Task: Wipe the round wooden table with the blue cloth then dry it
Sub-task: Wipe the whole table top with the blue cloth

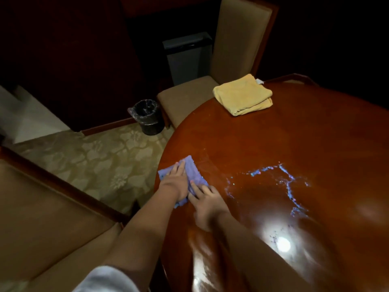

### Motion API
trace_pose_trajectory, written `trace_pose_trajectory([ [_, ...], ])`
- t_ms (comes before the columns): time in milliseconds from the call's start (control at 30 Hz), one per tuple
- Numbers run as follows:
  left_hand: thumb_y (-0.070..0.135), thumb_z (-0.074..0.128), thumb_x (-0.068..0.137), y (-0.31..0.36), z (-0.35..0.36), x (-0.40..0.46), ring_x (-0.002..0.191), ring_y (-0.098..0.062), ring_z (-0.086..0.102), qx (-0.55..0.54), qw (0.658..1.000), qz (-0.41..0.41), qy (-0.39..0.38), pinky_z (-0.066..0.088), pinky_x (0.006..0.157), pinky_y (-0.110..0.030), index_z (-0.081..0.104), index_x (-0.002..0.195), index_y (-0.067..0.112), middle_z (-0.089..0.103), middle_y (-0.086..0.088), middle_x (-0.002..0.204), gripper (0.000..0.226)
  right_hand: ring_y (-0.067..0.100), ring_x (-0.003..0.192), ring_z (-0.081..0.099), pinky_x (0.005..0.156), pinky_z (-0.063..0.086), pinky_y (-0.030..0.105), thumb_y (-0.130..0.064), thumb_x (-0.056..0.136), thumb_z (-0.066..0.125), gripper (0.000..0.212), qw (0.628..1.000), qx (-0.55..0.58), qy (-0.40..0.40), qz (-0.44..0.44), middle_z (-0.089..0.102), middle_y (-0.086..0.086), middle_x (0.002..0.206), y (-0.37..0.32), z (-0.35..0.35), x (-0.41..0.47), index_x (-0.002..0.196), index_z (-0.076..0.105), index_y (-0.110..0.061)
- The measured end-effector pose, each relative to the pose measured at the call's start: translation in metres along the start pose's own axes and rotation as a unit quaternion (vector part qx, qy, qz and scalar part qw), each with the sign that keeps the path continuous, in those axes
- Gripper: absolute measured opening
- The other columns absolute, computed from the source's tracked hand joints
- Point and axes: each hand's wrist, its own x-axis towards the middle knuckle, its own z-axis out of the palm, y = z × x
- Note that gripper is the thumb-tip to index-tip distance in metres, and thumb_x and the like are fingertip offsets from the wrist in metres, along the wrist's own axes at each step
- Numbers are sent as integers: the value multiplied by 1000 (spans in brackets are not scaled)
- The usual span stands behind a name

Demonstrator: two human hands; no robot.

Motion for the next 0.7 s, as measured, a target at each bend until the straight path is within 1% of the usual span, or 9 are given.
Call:
trace_pose_trajectory([
  [33, 13, 70, 82, -6, -5, 8, 145, -28, -17, 3, 1000, 15, 5, 12, 119, -38, -1, 151, 2, -25, -11, 156, 99, 32, 117, 57, 102, 34, 39, -35, 58, 52, 77, 999, 23, 3, 32, 49, 17, 141, -3, 0, 7, 131, 59, -13],
  [67, 10, 69, 83, -12, -10, 15, 146, -26, -16, 3, 1000, 27, 12, 15, 119, -37, -1, 151, 4, -24, -8, 156, 98, 30, 104, 64, 95, 37, 36, -38, 49, 53, 77, 998, 33, 7, 44, 58, 16, 131, -4, 2, 15, 122, 67, -15],
  [167, 8, 73, 80, -28, -26, 32, 146, -24, -13, 38, 996, 81, 16, 20, 117, -35, -2, 152, 5, -25, -6, 156, 104, 28, 100, 65, 93, 38, 35, -41, 63, 38, 69, 998, 33, -14, 60, 60, 14, 130, -9, 4, 34, 120, 68, -16],
  [300, 5, 81, 69, -36, -48, 42, 147, -21, -11, 84, 984, 154, 20, 17, 118, -27, -12, 150, 6, -24, -3, 156, 124, 27, 90, 68, 84, 29, 38, -44, 61, 29, 72, 995, 36, -11, 93, 66, 14, 121, -12, 16, 45, 111, 73, -15],
  [367, 4, 79, 71, -35, -54, 46, 147, -19, -10, 100, 979, 175, 27, 14, 117, -25, -14, 150, 6, -22, -3, 157, 122, 30, 102, 64, 90, 28, 39, -44, 64, 26, 78, 993, 48, -7, 107, 57, 18, 133, -17, 2, 40, 122, 66, -13],
  [467, 2, 74, 77, -26, -57, 48, 147, -19, -10, 126, 971, 196, 51, 14, 118, -26, -12, 150, 7, -21, -1, 157, 113, 33, 140, 24, 112, 12, 46, -46, 66, 1, 95, 993, 52, -19, 107, 5, 20, 159, -15, -4, 38, 153, 18, -11],
  [533, 2, 69, 82, -19, -57, 51, 147, -19, -10, 140, 965, 213, 70, 14, 118, -29, -10, 151, 7, -20, -1, 158, 105, 31, 143, 11, 114, 6, 46, -48, 57, -11, 105, 992, 58, -26, 108, -9, 17, 159, -14, -6, 32, 154, 4, -13],
  [600, 1, 61, 88, -9, -57, 51, 147, -18, -10, 140, 961, 224, 74, 15, 119, -32, -7, 152, 8, -20, 0, 158, 93, 30, 143, 10, 114, 7, 46, -51, 61, -10, 101, 991, 54, -22, 124, -11, 16, 159, -11, -3, 26, 154, 2, -13],
  [700, 1, 59, 89, 12, -57, 47, 147, -19, -10, 140, 957, 242, 79, 14, 119, -33, 0, 152, 6, -19, 0, 158, 86, 31, 143, 10, 114, 7, 46, -48, 92, 18, 74, 989, 45, -15, 143, -12, 15, 159, -5, 2, 10, 154, 0, -13],
])
